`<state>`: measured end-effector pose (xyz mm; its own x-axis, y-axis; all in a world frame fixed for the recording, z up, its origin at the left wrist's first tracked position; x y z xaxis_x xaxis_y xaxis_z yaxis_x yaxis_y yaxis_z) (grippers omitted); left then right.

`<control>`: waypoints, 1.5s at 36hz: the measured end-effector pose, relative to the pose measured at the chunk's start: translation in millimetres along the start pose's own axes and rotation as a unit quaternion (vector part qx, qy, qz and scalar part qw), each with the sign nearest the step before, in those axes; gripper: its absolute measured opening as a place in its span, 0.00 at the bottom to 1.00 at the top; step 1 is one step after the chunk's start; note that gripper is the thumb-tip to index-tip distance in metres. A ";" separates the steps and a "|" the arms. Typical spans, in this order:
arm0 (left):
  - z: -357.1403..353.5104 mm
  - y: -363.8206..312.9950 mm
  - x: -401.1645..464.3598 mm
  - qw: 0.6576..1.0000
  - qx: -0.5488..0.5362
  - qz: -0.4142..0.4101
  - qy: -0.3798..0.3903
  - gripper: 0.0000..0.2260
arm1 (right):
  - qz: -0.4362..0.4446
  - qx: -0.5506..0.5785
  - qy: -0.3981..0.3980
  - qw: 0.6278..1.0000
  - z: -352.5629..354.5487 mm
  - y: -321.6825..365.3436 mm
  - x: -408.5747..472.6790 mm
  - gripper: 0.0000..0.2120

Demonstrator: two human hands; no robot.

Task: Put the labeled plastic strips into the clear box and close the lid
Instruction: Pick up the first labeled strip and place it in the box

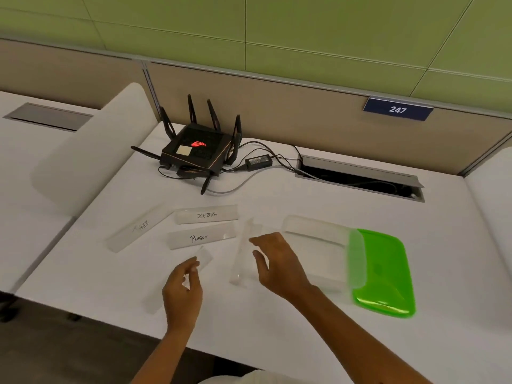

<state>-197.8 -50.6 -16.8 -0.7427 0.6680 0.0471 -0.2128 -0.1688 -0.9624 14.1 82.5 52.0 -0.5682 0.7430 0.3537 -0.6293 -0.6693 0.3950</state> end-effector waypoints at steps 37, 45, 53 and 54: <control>119.5 80.1 -11.6 0.963 0.051 0.245 -0.097 0.12 | -0.224 0.151 0.272 0.923 -153.5 56.8 32.2 0.31; 114.1 36.8 -3.2 0.976 0.140 0.157 -0.057 0.13 | -0.203 0.156 0.209 0.944 -121.6 49.8 34.5 0.29; 74.7 -14.2 9.7 0.976 0.210 0.061 0.006 0.14 | -0.208 0.155 0.126 0.958 -63.4 23.4 40.7 0.29; 67.3 -20.3 11.5 0.976 0.211 0.052 0.014 0.15 | -0.209 0.155 0.115 0.959 -54.7 18.3 40.9 0.29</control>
<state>-244.7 -88.3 21.3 -0.7586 0.6489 -0.0583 -0.3832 -0.5167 -0.7657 -49.6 100.6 27.3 -0.4246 0.9024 -0.0731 -0.6600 -0.2532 0.7073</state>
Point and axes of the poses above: each hand's wrist, its own x-axis towards the middle knuckle, its own z-axis out of the back of the hand, y = z × x, the point moved 9 cm from there along x, towards the middle knuckle, and after that the axes turned 10 degrees about -x, right-handed, at the moved point
